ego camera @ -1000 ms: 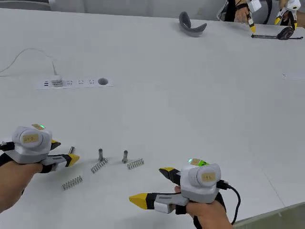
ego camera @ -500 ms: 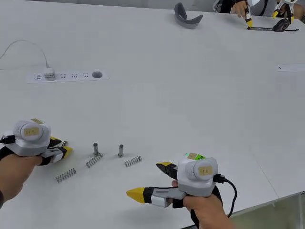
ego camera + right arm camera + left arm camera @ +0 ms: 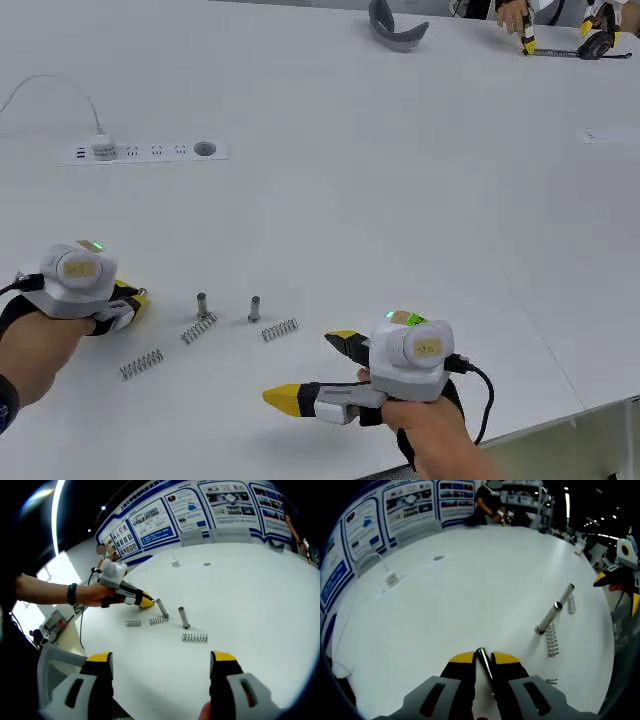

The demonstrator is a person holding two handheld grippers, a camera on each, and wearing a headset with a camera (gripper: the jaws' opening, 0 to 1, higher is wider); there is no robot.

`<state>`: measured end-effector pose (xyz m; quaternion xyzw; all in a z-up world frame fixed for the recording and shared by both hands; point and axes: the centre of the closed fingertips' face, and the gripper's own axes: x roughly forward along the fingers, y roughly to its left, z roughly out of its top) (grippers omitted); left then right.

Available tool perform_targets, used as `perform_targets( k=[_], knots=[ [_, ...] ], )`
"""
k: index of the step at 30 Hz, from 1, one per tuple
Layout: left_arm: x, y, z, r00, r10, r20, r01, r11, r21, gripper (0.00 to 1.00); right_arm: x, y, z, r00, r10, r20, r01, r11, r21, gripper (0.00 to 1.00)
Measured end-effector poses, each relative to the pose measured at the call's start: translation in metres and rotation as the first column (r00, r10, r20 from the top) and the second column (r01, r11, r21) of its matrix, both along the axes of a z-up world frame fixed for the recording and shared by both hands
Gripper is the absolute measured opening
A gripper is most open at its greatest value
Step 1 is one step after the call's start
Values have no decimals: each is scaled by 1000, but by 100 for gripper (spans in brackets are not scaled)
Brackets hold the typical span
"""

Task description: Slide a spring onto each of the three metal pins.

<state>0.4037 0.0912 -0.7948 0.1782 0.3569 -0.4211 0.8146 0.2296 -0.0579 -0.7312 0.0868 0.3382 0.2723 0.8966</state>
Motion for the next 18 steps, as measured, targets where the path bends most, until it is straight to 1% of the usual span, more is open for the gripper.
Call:
perform_targets(
  k=[1,2,3,5,6,10,13,17,18],
  knots=[
    [0,-2,0,1000,-8,7,8,1000,1,13,0,1,0,1000,2,0,-2,1000,1,81],
    [1,-3,1,1000,-20,21,19,1000,6,13,0,1,0,1000,3,0,-3,1000,1,81],
    [1,-5,2,998,-42,37,41,999,19,12,0,1,0,1000,4,0,-4,1000,-1,81],
    [0,-4,2,995,-76,58,73,996,56,12,0,1,0,1000,4,-1,-4,1000,-3,81],
    [-2,-6,2,995,-81,61,77,995,57,12,0,-1,0,1000,1,-2,-1,1000,-5,81],
    [-2,-5,2,996,-79,51,75,995,64,10,-1,-3,-1,1000,-2,-3,2,1000,-8,81],
    [-5,-5,3,995,-84,56,80,994,81,9,-2,-5,-1,1000,-6,-4,6,1000,-9,81],
    [-6,-5,3,994,-93,53,88,992,93,9,-3,-5,-1,1000,-6,-6,6,1000,-10,81],
    [-6,-7,3,994,-99,47,95,992,89,9,-3,-5,-1,1000,-5,-6,5,1000,-9,81]
  ],
)
